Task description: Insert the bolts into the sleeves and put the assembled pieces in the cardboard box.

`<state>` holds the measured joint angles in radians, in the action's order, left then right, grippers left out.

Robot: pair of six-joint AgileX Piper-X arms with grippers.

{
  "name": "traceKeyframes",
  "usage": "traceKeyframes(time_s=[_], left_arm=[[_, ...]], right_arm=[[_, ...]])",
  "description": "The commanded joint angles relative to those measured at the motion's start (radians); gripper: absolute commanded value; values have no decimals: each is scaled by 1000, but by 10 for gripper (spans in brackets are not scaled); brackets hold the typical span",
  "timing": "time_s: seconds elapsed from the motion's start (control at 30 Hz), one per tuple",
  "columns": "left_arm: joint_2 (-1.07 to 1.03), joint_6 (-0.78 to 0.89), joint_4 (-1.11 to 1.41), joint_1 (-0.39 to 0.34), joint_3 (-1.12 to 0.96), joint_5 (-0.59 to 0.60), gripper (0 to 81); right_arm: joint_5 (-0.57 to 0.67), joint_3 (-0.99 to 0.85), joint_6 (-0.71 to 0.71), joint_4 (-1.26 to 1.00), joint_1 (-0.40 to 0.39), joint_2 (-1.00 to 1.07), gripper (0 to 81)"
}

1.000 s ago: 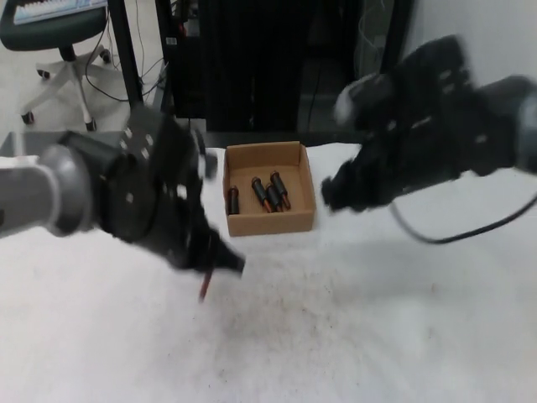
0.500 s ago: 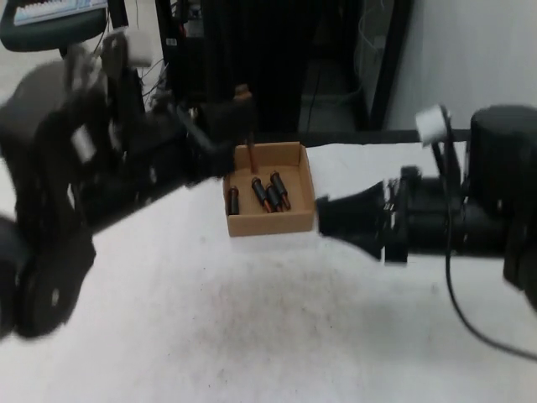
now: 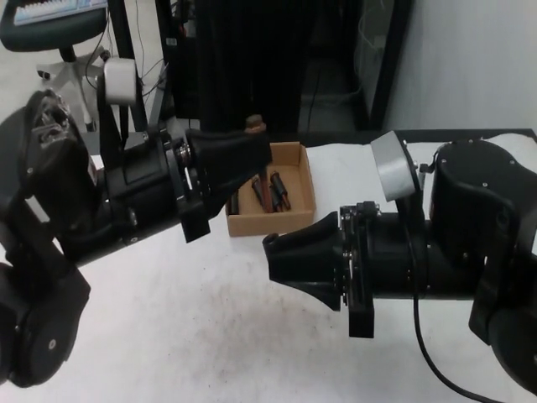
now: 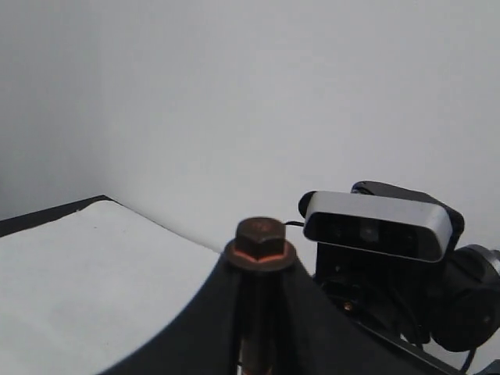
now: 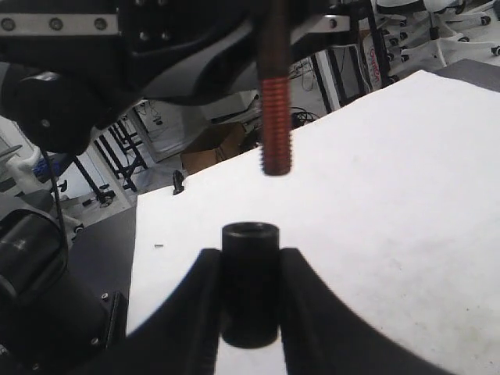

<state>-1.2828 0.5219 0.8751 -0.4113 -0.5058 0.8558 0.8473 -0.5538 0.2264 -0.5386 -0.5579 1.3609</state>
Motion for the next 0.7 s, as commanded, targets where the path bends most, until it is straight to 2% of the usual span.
traceKeyframes(time_s=[0.0,0.33,0.53,0.67], left_arm=[[14,11,21,4,-3,32,0],[14,31,62,57,-3,28,0],[14,47,62,57,-3,28,0],[14,47,64,57,-3,28,0]], right_arm=[[-3,-2,-3,-21,3,-17,8],[-3,-2,-3,-39,2,-17,8],[-3,-2,4,-153,-1,-17,8],[-15,-2,6,-148,-1,-17,8]])
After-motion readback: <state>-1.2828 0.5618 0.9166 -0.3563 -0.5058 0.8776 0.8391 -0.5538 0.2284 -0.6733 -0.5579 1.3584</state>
